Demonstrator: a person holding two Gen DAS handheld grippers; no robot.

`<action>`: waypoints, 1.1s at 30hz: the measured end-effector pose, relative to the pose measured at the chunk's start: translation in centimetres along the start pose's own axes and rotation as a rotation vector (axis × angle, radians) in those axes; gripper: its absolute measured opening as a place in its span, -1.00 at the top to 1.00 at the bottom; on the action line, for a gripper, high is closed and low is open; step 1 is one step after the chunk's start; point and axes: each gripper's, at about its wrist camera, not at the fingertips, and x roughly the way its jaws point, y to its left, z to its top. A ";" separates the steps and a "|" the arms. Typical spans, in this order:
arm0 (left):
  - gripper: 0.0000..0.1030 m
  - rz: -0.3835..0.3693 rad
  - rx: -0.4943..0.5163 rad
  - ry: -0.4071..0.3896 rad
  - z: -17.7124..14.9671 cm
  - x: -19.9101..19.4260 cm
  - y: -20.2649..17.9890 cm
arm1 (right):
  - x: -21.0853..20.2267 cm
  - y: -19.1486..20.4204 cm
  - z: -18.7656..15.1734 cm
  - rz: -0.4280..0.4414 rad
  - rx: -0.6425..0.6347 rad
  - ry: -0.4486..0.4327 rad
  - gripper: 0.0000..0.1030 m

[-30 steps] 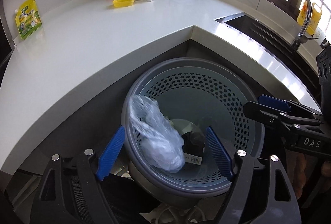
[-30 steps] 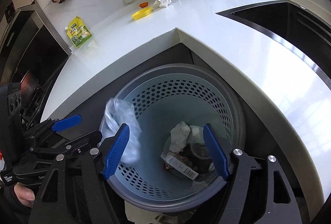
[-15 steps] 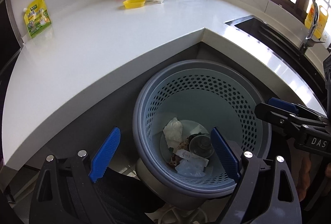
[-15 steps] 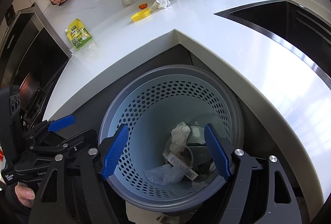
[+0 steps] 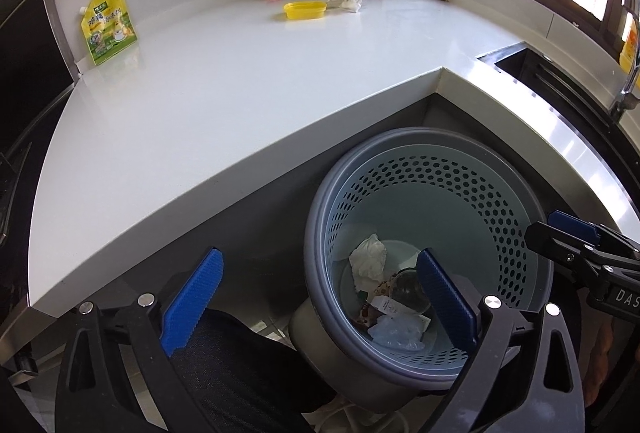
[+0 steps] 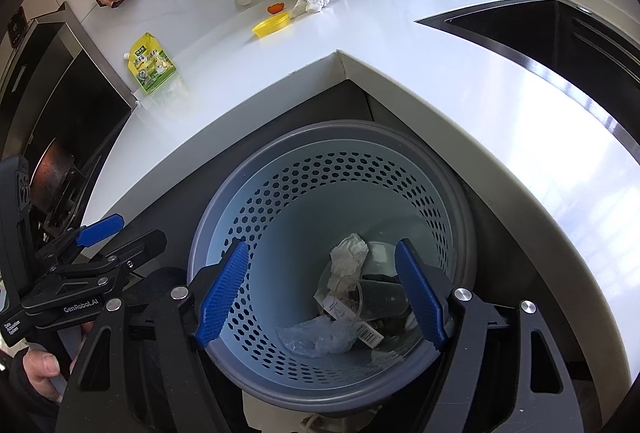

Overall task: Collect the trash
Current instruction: 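Move both tools back over the counter toward the yellow lid and paper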

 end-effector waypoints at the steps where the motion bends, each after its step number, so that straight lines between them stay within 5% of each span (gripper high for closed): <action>1: -0.87 0.007 -0.004 0.001 0.0 0.0 0.1 | 0.0 0.1 0.0 -0.001 -0.001 -0.002 -0.41; 14: -0.88 0.096 -0.067 -0.039 0.3 -1.2 1.7 | -1.1 2.0 0.5 -0.052 -0.012 -0.071 -0.67; 23: -0.88 0.125 -0.096 -0.028 1.3 -1.2 3.0 | -0.7 3.5 1.7 -0.090 -0.044 -0.068 -0.67; 33: -0.88 0.177 -0.124 -0.129 6.9 -2.6 4.6 | -1.3 4.3 7.9 -0.078 -0.047 -0.168 -0.67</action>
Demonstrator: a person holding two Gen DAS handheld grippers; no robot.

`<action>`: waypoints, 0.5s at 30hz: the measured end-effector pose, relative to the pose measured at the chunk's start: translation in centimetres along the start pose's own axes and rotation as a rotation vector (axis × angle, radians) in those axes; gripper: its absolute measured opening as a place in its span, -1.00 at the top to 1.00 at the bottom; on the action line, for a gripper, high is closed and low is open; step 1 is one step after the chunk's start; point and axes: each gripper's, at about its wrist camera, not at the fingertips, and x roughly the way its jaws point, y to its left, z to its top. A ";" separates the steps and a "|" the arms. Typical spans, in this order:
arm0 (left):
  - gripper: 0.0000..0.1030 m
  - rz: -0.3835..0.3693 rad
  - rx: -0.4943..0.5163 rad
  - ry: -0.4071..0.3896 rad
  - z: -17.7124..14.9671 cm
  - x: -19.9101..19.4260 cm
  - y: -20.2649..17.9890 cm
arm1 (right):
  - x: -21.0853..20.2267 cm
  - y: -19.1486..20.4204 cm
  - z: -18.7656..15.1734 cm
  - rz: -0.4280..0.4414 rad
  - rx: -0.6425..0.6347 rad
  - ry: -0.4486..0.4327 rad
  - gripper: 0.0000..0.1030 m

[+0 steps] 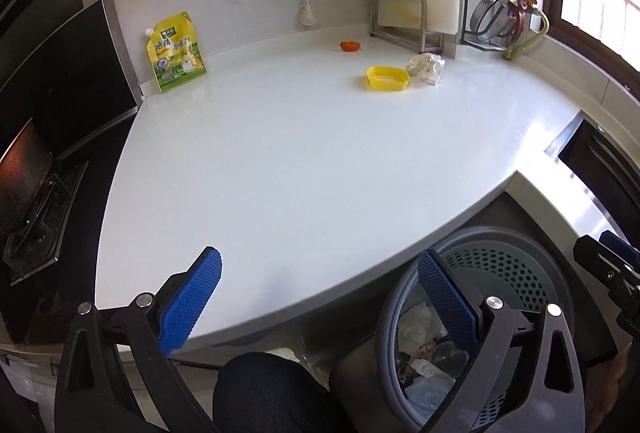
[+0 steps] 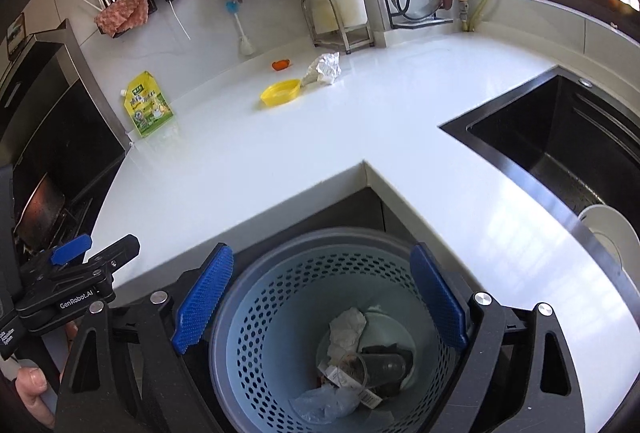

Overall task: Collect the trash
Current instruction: 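Move both tools back over the counter toward the yellow lid and paper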

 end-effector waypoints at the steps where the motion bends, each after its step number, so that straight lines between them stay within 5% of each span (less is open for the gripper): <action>1: -0.88 0.002 -0.004 -0.010 0.7 0.1 0.0 | 0.1 0.0 0.7 -0.002 -0.007 -0.014 -0.67; 15: -0.88 0.008 -0.049 -0.070 8.3 4.0 -1.0 | 4.1 -1.2 7.8 -0.027 -0.089 -0.042 -0.69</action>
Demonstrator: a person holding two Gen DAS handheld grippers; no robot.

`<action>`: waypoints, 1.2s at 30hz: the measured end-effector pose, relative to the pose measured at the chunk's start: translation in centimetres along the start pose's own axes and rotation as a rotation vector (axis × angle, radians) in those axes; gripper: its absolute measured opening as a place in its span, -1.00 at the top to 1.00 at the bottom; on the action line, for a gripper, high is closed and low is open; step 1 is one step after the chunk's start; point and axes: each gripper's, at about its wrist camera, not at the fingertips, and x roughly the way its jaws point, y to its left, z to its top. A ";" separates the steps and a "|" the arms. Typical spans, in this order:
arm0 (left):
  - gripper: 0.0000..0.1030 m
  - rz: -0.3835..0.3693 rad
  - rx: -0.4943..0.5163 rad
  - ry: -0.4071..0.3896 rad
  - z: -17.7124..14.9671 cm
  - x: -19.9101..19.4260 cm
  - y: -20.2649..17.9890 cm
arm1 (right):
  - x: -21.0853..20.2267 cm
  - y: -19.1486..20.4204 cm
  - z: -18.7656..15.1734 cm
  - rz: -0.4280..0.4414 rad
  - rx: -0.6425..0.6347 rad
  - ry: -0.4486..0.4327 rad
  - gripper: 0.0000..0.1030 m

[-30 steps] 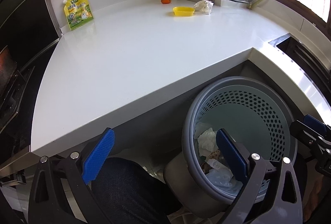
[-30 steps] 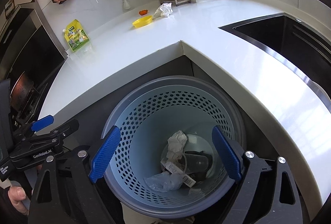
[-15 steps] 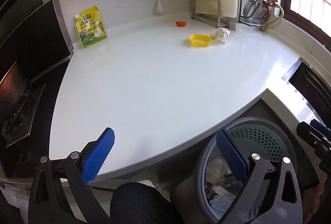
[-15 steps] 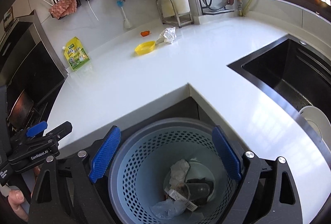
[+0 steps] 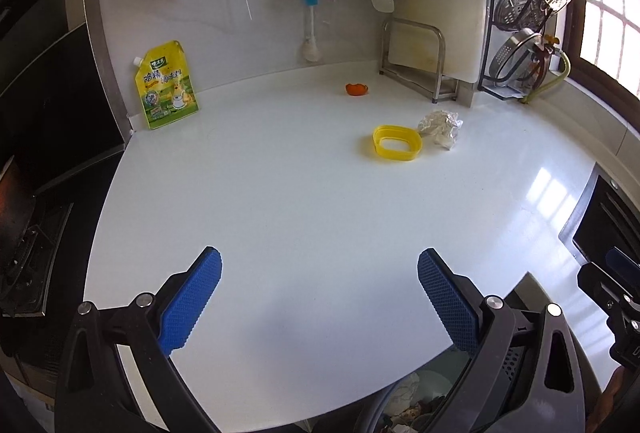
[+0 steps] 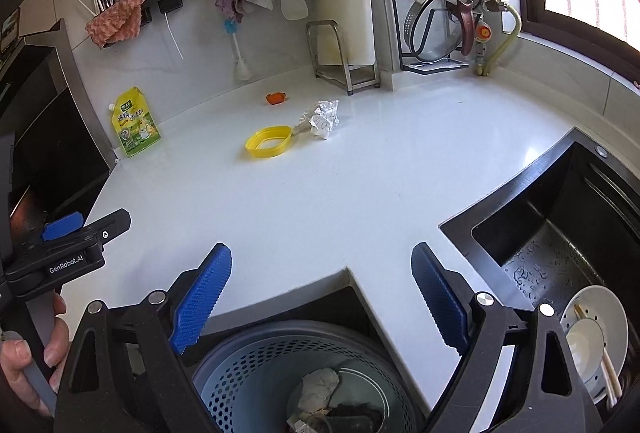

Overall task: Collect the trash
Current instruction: 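Move both tools back over the counter toward the yellow lid and paper, then reach the right tool to the crumpled checkered paper and close on it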

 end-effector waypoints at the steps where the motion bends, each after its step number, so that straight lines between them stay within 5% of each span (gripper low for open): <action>1: -0.88 0.002 0.000 -0.005 0.4 0.3 -0.1 | 0.5 -0.2 0.3 0.001 0.002 0.004 -0.69; 25: -0.88 0.027 -0.058 0.004 8.1 12.4 -2.7 | 15.8 -2.1 11.7 0.045 0.030 0.049 -0.69; 36: -0.88 0.031 -0.070 0.003 9.1 14.6 -2.9 | 23.2 -1.5 15.0 0.027 0.024 0.115 -0.69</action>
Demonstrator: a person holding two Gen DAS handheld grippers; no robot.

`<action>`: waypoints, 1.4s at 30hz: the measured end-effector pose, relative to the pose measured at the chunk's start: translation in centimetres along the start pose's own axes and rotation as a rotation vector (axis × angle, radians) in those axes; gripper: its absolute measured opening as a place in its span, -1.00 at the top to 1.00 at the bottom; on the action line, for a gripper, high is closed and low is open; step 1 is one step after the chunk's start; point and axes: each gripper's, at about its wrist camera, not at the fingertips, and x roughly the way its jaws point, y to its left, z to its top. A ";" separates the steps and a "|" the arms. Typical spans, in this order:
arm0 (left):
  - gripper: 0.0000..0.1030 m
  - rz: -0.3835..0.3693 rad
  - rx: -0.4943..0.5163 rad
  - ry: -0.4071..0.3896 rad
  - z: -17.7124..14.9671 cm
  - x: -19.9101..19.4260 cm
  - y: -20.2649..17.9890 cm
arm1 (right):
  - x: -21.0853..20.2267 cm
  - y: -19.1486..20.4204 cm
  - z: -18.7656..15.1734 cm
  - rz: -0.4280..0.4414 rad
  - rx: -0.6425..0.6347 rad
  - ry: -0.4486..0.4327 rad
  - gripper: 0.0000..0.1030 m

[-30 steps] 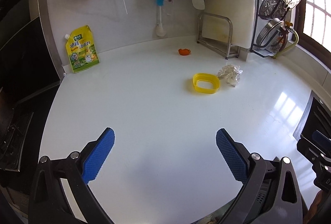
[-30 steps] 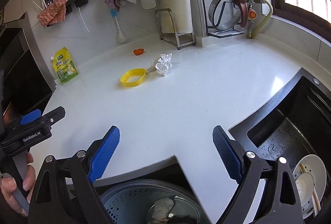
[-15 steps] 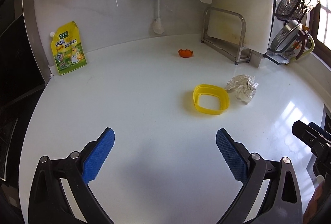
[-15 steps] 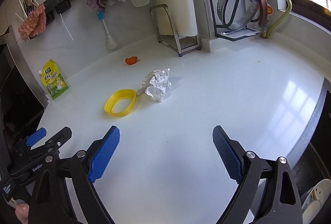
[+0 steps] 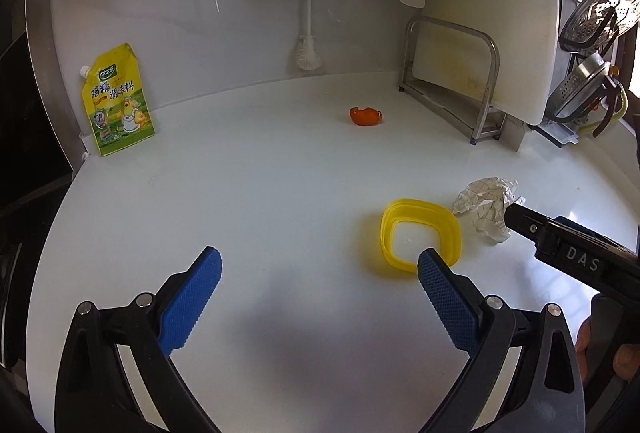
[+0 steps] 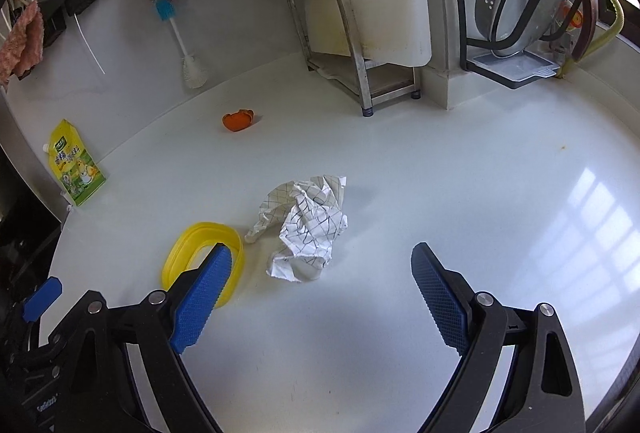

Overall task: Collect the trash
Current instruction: 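Reach the right tool to the crumpled checkered paper and close on it, then grasp the yellow square lid with the left tool while the right tool holds the paper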

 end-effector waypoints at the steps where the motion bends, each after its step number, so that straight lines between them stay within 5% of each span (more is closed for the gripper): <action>1: -0.88 0.000 0.000 0.001 -0.1 0.1 0.0 | 0.5 0.1 0.3 -0.017 -0.008 0.005 -0.69; 10: -0.88 -0.043 -0.010 0.036 -0.4 1.2 -0.3 | 3.1 0.2 1.1 -0.043 -0.046 0.067 -0.61; 16: -0.88 -0.030 0.008 0.034 -0.5 1.2 -1.4 | 2.7 0.3 1.0 -0.002 -0.058 0.074 0.38; 24: -0.88 -0.060 0.040 0.061 -0.3 2.1 -4.2 | -0.4 -1.7 1.3 0.019 -0.032 -0.048 0.42; 42: -0.87 -0.065 0.040 0.205 0.8 7.7 -8.0 | -1.1 -5.2 2.3 0.095 0.104 -0.052 0.42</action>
